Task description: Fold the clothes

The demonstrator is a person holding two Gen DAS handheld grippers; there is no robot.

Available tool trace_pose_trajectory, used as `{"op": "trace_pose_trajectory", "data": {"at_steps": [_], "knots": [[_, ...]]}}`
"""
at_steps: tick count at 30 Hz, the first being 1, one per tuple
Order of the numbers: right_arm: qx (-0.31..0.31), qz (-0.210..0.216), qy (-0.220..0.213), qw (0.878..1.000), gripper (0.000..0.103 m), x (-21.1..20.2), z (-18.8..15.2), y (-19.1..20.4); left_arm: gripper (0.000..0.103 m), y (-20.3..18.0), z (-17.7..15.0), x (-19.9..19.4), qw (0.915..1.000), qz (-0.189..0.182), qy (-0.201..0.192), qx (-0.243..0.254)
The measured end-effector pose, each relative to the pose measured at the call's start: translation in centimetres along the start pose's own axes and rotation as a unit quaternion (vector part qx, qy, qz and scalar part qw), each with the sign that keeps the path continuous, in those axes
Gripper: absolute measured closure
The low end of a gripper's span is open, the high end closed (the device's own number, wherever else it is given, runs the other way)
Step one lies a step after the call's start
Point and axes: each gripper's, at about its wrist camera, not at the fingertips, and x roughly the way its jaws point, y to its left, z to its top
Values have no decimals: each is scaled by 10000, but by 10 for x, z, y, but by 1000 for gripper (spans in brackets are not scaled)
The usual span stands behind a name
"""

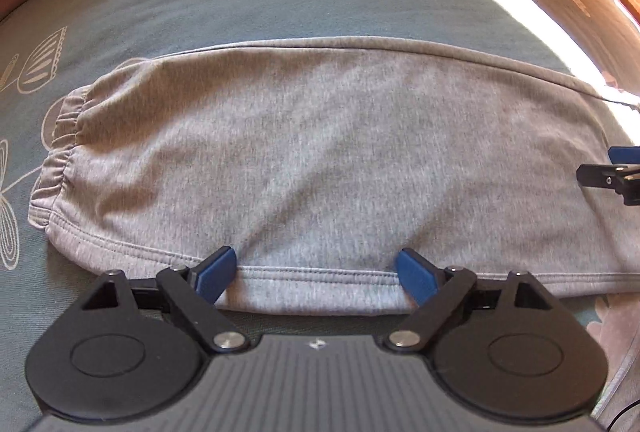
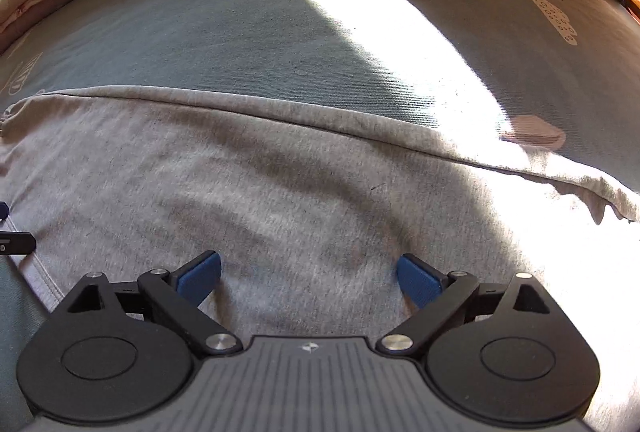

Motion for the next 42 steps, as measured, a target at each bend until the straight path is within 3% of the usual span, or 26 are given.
{"op": "trace_pose_trajectory", "data": {"at_steps": [3,7,9,11,15,22,27,30,33,35,39,42], "knots": [[-152,45,-376,9992,7,-19,7,4,13,0,2,2,10000,64,50,-44],[-306,-1110,-1074,9875,5,-40,5,-27,9,0,5,4,9998,135,102,-120],[-237,-1586,-1149,9804,1,-35,6,-52,9,0,6,4,9997,142,103,-180],[-20,-1796,-1104,9775,0,-23,9,-77,7,-2,8,4,9996,164,108,-186],[266,-1603,-1039,9812,0,-1,13,-99,7,-7,14,5,9996,196,154,-163],[159,-396,-784,9960,0,24,27,-61,4,-9,19,6,9993,222,220,-190],[-120,137,-860,9961,0,12,38,-32,5,-11,24,3,9991,216,225,-297],[-58,-104,-1138,9934,0,-15,36,-41,5,-19,36,-11,9993,-38,4,-369],[106,-932,-1376,9860,0,-30,24,-68,5,-41,46,-22,9981,-478,-367,-127],[277,-1248,-1335,9828,0,-28,19,-89,5,-56,54,-20,9962,-689,-530,109],[865,-1154,-1051,9840,0,-5,17,-122,5,-79,75,-6,9911,-1014,-789,362],[967,-1131,-1001,9838,0,11,18,-116,5,-84,89,9,9886,-1216,-839,298]]}}
